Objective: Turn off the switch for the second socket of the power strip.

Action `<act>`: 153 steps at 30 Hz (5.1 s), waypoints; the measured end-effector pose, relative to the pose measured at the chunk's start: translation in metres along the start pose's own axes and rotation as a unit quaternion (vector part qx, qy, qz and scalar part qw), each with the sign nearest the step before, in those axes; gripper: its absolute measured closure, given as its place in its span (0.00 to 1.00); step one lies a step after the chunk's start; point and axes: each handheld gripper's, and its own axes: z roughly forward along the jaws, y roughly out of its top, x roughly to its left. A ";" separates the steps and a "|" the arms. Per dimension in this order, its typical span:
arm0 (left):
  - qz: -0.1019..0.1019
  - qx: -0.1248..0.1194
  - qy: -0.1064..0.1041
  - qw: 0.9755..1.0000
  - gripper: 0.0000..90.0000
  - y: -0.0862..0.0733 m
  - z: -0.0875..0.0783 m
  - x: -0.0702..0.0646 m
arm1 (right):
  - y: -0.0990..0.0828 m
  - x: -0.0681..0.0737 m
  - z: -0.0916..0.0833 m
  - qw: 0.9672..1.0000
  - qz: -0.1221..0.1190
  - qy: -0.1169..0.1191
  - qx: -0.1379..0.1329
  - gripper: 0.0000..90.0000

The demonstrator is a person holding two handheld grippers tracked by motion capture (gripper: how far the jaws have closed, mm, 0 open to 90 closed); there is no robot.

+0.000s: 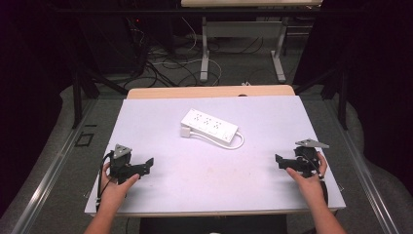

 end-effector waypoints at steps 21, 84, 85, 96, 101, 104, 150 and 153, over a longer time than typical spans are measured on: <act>0.020 0.006 -0.007 1.000 0.22 0.003 -0.001 -0.007 | -0.003 0.010 -0.004 1.000 -0.012 0.010 -0.015 0.07; 0.087 0.080 -0.107 0.987 0.61 0.129 0.022 -0.093 | -0.007 0.011 -0.004 1.000 0.002 0.020 -0.012 0.09; 0.087 0.080 -0.107 0.987 0.62 0.129 0.022 -0.093 | -0.007 0.011 -0.004 1.000 0.002 0.020 -0.012 0.09; 0.085 0.112 -0.111 0.984 0.66 0.156 0.036 -0.107 | -0.007 0.010 -0.004 1.000 0.005 0.022 -0.012 0.09; 0.083 0.129 -0.111 0.982 0.68 0.166 0.045 -0.111 | -0.007 0.010 -0.003 1.000 0.006 0.023 -0.012 0.09; 0.079 0.136 -0.114 0.981 0.69 0.170 0.051 -0.112 | -0.007 0.010 -0.003 1.000 0.008 0.024 -0.011 0.09; 0.033 0.162 -0.091 0.982 0.84 0.199 0.130 -0.107 | -0.009 0.009 0.001 1.000 0.014 0.027 -0.004 0.09; 0.033 0.161 -0.088 0.982 0.86 0.198 0.134 -0.105 | -0.009 0.008 0.001 0.999 0.013 0.029 -0.004 0.09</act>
